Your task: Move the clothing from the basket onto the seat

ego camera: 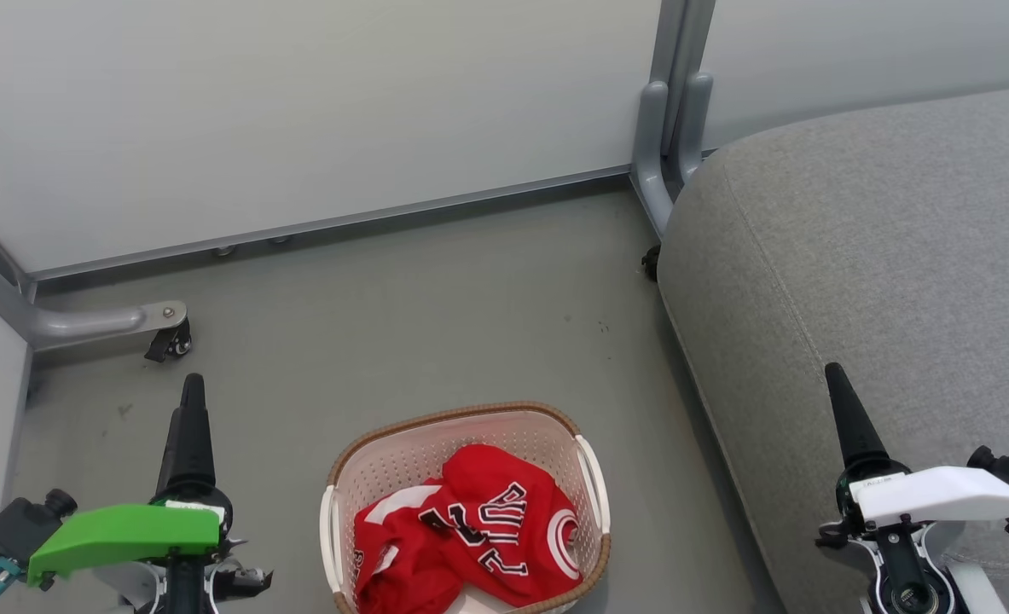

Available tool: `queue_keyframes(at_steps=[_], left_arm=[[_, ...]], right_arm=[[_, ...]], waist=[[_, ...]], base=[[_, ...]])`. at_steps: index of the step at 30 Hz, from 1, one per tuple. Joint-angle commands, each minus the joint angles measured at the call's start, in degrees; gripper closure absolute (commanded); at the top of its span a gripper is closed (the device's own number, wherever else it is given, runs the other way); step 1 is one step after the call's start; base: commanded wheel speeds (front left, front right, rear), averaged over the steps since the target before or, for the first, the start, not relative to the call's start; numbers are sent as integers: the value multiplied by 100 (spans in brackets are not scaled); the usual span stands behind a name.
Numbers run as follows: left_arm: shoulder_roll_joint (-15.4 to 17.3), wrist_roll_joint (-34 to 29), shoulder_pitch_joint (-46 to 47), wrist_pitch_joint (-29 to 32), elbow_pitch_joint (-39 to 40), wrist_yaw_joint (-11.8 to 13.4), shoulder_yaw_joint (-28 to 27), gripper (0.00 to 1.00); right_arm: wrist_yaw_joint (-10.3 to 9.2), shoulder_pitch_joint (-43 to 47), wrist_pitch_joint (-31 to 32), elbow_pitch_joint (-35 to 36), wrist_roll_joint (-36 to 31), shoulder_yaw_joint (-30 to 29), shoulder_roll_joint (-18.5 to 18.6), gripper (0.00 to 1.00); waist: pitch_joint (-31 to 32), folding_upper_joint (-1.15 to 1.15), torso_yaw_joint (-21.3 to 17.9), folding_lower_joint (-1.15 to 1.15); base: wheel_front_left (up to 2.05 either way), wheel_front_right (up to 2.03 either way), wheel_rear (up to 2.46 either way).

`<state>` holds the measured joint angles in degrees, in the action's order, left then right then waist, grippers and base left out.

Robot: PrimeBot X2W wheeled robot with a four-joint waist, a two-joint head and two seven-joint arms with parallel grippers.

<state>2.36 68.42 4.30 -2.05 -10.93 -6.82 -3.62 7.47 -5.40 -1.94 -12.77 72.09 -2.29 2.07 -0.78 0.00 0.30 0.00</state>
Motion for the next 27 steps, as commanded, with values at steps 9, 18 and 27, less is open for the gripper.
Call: queue_keyframes(at_steps=[9, 18, 27], left_arm=[[41, -1274, 186, -217, 132, -13, 126, 0], [45, -2259, 188, -381, 183, 104, 283, 0], [50, -3184, 154, -527, 129, 219, 416, 0]], right_arm=[[2, -169, -225, 278, -972, 181, 53, 0], [2, -165, -391, 351, -1646, 281, 60, 0], [3, -139, -538, 330, -2297, 375, 65, 0]], waist=[[-27, 0, 19, 0], [-37, 0, 43, 0], [-35, 0, 67, 0]], base=[[0, 0, 0], [0, 0, 0], [0, 0, 0]])
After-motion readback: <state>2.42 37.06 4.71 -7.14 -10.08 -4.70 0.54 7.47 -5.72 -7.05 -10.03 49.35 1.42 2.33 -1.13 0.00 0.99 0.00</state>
